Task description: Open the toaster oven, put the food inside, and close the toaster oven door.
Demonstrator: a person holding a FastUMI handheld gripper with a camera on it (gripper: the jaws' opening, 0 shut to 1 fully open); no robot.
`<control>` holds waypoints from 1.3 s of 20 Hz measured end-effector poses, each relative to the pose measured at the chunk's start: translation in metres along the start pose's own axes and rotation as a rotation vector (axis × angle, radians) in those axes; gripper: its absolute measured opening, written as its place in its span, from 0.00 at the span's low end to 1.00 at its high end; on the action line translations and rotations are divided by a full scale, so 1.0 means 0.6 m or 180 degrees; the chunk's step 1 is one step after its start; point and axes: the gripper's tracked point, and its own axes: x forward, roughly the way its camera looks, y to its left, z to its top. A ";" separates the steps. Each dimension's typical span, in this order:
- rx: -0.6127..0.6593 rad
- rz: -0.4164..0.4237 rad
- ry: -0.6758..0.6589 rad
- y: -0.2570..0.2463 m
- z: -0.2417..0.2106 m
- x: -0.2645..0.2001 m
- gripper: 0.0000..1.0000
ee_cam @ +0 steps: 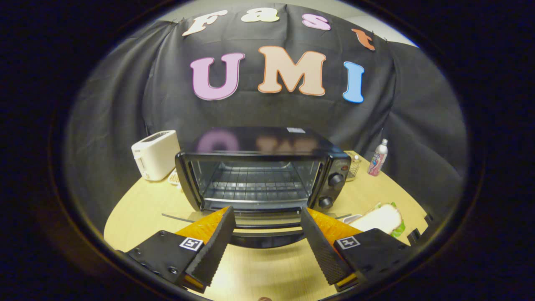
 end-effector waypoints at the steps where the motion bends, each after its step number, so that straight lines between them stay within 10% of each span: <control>1: -0.0051 -0.0001 0.0064 0.003 -0.015 -0.005 1.00; 11: -0.0452 0.0078 0.0755 0.029 -0.171 0.040 1.00; 26: 0.0341 -0.0474 0.0310 -0.119 -0.063 0.015 1.00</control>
